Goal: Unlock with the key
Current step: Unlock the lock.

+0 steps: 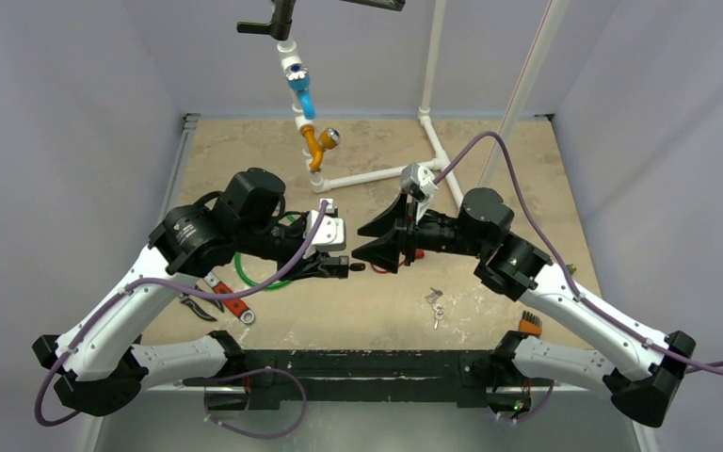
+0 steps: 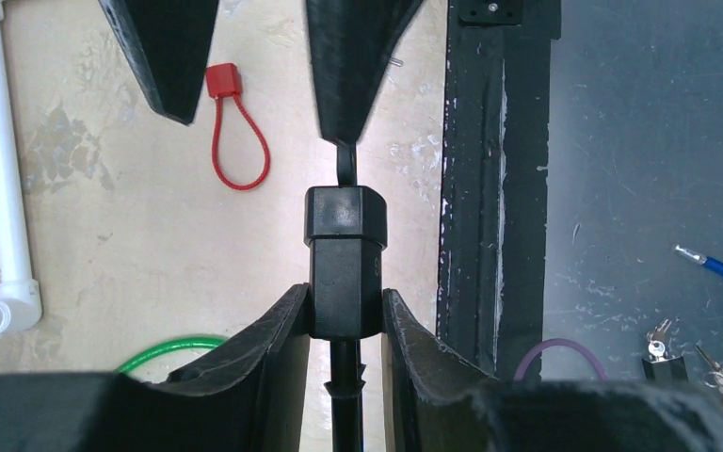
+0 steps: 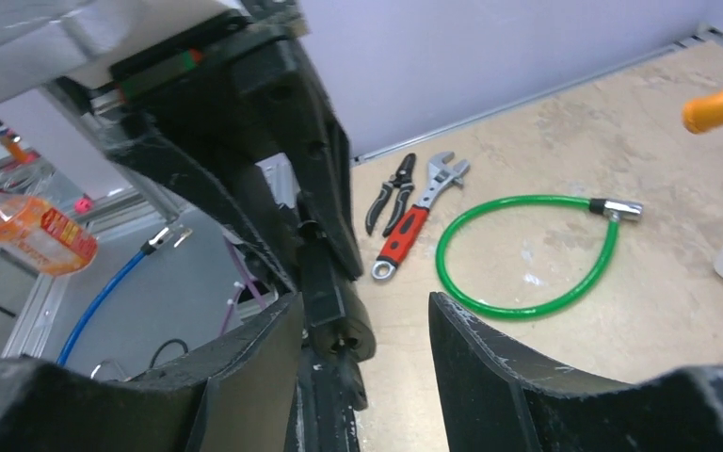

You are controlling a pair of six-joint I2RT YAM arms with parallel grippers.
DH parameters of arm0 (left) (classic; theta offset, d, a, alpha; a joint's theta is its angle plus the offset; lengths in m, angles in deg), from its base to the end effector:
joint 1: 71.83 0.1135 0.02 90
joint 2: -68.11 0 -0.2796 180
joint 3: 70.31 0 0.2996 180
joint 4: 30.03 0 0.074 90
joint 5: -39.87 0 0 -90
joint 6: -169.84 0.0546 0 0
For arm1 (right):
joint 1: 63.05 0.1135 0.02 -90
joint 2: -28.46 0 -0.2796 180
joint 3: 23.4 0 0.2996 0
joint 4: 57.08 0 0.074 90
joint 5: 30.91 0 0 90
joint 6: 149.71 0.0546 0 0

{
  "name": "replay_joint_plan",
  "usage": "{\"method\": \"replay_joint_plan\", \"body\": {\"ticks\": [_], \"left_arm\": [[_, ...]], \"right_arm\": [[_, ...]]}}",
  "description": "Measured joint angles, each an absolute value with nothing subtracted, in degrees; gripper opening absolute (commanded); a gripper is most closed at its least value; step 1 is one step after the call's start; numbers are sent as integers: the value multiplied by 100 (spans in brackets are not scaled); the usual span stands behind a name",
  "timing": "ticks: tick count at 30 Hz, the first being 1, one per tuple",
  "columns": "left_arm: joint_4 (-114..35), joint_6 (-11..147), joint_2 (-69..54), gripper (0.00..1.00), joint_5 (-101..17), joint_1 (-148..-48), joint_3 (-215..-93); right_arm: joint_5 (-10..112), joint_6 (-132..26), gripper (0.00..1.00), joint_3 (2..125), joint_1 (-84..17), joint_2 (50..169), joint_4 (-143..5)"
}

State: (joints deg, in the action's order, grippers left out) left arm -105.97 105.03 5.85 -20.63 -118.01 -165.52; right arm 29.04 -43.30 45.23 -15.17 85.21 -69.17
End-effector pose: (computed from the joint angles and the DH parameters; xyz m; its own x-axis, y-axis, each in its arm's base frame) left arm 0.1400 -0.1847 0.4411 -0.0538 0.5911 -0.8048 0.9949 0.1008 0.0075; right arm 0.1683 0.2269 0.4086 -0.2786 0.0565 -0.9587 -0.9374 0.2014 0.2843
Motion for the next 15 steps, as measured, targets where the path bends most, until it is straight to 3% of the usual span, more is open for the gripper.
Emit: {"method": "replay_joint_plan", "body": {"ticks": [15], "left_arm": [[-10686, 10444, 506, 0, -1818, -11722, -16556]], "right_arm": [[2511, -5043, 50, 4543, -809, 9056, -7208]]}}
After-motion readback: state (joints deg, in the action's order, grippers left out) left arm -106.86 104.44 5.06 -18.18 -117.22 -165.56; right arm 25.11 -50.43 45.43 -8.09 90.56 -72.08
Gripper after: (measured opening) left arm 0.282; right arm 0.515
